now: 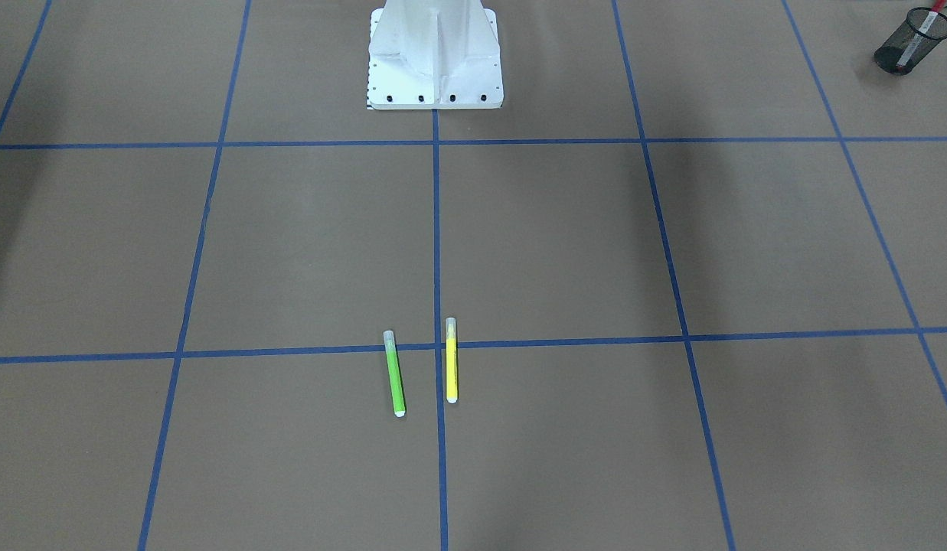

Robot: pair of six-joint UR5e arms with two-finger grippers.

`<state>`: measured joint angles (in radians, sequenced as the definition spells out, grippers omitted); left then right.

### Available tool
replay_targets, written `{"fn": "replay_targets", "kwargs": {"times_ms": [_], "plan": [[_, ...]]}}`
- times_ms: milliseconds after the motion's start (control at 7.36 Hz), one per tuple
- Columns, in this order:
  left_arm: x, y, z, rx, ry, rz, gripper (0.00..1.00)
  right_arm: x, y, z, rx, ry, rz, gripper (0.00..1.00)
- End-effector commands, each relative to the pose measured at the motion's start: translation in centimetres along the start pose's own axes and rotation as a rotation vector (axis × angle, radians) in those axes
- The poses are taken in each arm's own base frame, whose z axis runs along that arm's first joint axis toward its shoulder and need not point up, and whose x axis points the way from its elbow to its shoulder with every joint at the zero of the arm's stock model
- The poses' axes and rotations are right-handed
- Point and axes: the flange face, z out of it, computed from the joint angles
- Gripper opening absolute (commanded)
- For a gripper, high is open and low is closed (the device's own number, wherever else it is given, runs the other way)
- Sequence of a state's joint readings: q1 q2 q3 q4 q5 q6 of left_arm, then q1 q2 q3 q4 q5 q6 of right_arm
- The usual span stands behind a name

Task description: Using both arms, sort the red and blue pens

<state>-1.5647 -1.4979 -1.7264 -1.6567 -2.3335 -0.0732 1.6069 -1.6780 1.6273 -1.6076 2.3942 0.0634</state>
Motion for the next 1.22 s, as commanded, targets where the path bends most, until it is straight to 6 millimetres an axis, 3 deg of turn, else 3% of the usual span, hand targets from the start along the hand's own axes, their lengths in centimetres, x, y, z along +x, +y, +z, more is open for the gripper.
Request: {"fn": "replay_targets", "kwargs": {"times_ms": [0, 408, 1087], "plan": [[0.0, 0.0, 0.0, 0.0, 0.003, 0.0, 1.0, -0.3, 0.0, -0.3, 0.006, -0.004, -0.004, 1.0], [0.1, 0.0, 0.0, -0.001, 0.008, 0.001, 1.0, -1.5, 0.1, -1.4, 0.028, -0.007, -0.029, 1.0], [-0.1, 0.0, 0.3, -0.006, 0.007, -0.003, 1.0, -1.3, 0.4, -1.0, 0.018, -0.026, -0.019, 1.0]]}}
